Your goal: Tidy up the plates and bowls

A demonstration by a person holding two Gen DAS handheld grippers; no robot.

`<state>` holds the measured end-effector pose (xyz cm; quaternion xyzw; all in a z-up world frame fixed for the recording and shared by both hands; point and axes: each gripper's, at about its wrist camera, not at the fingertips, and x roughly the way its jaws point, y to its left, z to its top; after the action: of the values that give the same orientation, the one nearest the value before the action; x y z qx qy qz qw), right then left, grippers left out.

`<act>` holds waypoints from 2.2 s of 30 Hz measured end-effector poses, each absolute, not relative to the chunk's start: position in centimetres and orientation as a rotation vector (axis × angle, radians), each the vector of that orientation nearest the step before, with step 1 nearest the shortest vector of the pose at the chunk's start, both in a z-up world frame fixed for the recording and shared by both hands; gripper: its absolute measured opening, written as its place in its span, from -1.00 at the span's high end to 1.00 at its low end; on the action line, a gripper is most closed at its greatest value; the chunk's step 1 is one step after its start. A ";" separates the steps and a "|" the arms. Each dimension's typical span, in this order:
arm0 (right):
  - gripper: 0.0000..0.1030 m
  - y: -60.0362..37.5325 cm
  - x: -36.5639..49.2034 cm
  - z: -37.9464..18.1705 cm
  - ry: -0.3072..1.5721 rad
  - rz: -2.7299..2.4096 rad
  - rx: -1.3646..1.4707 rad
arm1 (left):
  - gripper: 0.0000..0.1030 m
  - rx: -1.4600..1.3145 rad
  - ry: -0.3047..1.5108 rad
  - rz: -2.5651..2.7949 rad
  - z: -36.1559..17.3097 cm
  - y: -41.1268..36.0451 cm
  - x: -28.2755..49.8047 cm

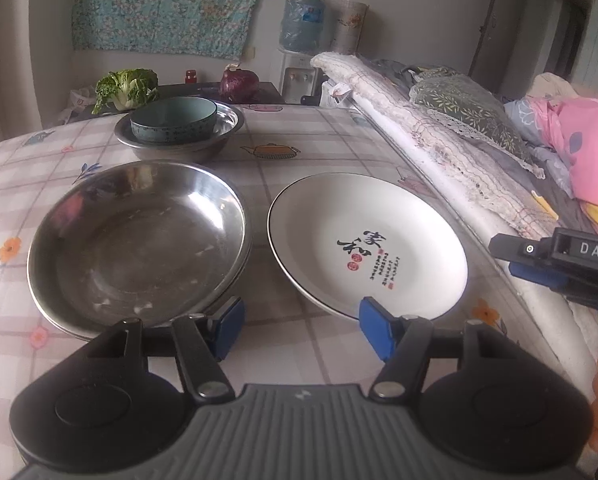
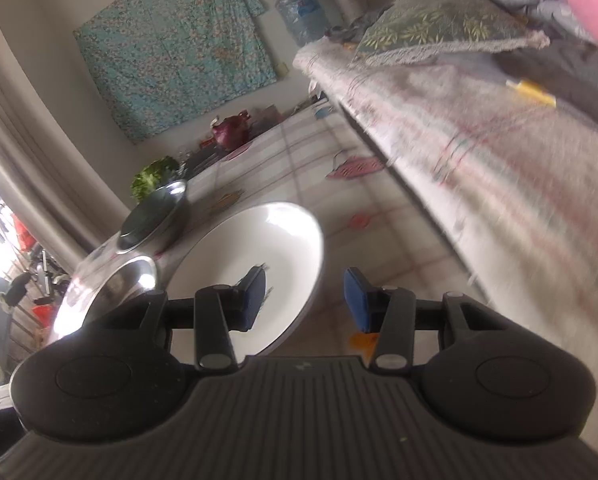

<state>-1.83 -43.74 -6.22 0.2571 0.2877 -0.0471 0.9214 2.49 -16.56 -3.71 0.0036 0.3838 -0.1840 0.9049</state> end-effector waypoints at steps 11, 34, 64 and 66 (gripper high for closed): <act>0.20 -45.1 4.5 -7.1 0.615 -0.061 0.457 | -0.02 -0.033 0.788 -0.298 -5.2 -17.9 4.3; 0.65 -43.6 8.8 -9.2 0.761 0.010 0.422 | 0.57 -0.005 0.815 -0.305 -6.3 -18.2 5.4; 0.63 -39.1 -3.0 -10.4 0.774 0.059 0.528 | 0.42 -0.028 0.865 -0.384 -6.0 -12.3 -0.5; 0.63 -39.0 -3.1 -10.5 0.768 0.055 0.524 | 0.39 -0.033 0.873 -0.388 -6.2 -12.3 -0.3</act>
<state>-3.11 -38.99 -10.46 0.2524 0.3702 0.0265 0.8936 -0.26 -12.34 -6.18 -0.0157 0.4201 -0.1867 0.8879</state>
